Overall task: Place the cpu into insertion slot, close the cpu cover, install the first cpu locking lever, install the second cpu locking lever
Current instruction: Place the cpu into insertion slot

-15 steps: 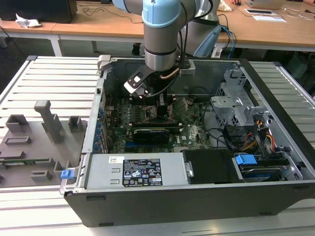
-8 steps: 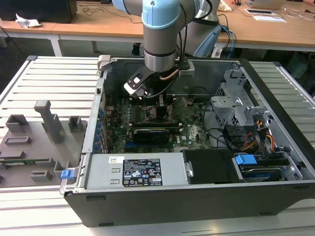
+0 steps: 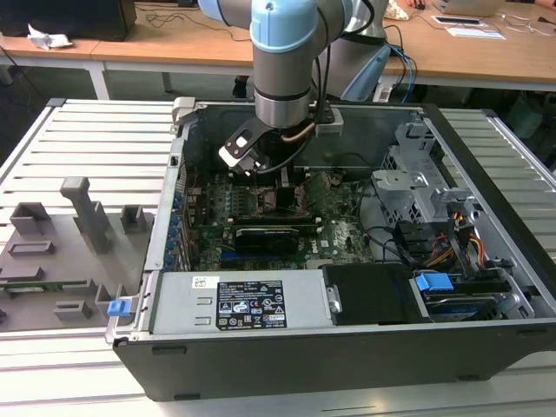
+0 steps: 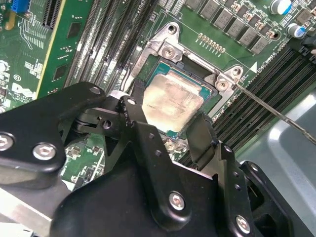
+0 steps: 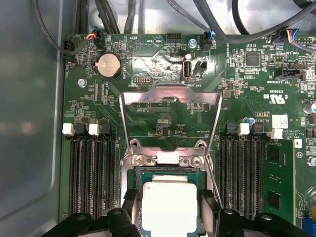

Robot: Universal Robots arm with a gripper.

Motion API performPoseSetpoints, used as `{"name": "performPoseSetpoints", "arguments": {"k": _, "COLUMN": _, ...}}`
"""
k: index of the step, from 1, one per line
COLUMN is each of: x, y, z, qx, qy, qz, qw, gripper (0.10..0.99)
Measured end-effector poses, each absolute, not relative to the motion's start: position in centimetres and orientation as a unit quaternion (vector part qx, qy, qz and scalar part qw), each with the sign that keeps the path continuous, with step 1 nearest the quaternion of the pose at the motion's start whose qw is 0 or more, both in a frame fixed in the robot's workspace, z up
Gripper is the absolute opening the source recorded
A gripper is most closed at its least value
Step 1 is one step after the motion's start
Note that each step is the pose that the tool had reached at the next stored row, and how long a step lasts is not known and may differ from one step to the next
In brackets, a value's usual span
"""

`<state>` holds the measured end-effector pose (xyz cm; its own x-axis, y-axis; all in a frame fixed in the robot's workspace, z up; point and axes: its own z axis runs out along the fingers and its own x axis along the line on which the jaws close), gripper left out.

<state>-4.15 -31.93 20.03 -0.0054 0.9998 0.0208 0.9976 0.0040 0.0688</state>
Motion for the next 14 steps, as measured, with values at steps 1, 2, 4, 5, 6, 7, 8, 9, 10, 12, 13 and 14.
{"name": "performPoseSetpoints", "arguments": {"k": 1, "x": -4.15, "y": -31.88, "z": 20.01, "qx": 0.705, "qy": 0.708, "qz": 0.032, "qw": 0.017, "gripper": 0.612}}
{"name": "performPoseSetpoints", "arguments": {"k": 2, "x": -4.14, "y": -31.81, "z": 20.0, "qx": 0.705, "qy": 0.708, "qz": 0.032, "qw": 0.017, "gripper": 0.612}}
{"name": "performPoseSetpoints", "arguments": {"k": 4, "x": -4.1, "y": -31.73, "z": 19.95, "qx": 0.705, "qy": 0.708, "qz": 0.032, "qw": 0.017, "gripper": 0.612}}
{"name": "performPoseSetpoints", "arguments": {"k": 5, "x": -4.07, "y": -31.72, "z": 19.94, "qx": 0.705, "qy": 0.708, "qz": 0.032, "qw": 0.017, "gripper": 0.612}}
{"name": "performPoseSetpoints", "arguments": {"k": 6, "x": -4.04, "y": -31.72, "z": 19.94, "qx": 0.705, "qy": 0.708, "qz": 0.032, "qw": 0.017, "gripper": 0.612}}
{"name": "performPoseSetpoints", "arguments": {"k": 7, "x": -4.04, "y": -31.72, "z": 19.94, "qx": 0.705, "qy": 0.708, "qz": 0.032, "qw": 0.017, "gripper": 0.612}}
{"name": "performPoseSetpoints", "arguments": {"k": 8, "x": -4.04, "y": -31.72, "z": 19.98, "qx": 0.705, "qy": 0.708, "qz": 0.032, "qw": 0.017, "gripper": 0.612}}
{"name": "performPoseSetpoints", "arguments": {"k": 9, "x": -4.03, "y": -31.72, "z": 20.06, "qx": 0.705, "qy": 0.708, "qz": 0.032, "qw": 0.017, "gripper": 0.612}}
{"name": "performPoseSetpoints", "arguments": {"k": 10, "x": -4.03, "y": -31.72, "z": 20.19, "qx": 0.705, "qy": 0.708, "qz": 0.032, "qw": 0.017, "gripper": 0.612}}
{"name": "performPoseSetpoints", "arguments": {"k": 12, "x": -4.03, "y": -31.72, "z": 20.59, "qx": 0.705, "qy": 0.708, "qz": 0.032, "qw": 0.017, "gripper": 0.612}}
{"name": "performPoseSetpoints", "arguments": {"k": 13, "x": -4.03, "y": -31.72, "z": 20.75, "qx": 0.705, "qy": 0.708, "qz": 0.032, "qw": 0.017, "gripper": 0.612}}
{"name": "performPoseSetpoints", "arguments": {"k": 14, "x": -4.03, "y": -31.72, "z": 20.88, "qx": 0.705, "qy": 0.708, "qz": 0.032, "qw": 0.017, "gripper": 0.612}}
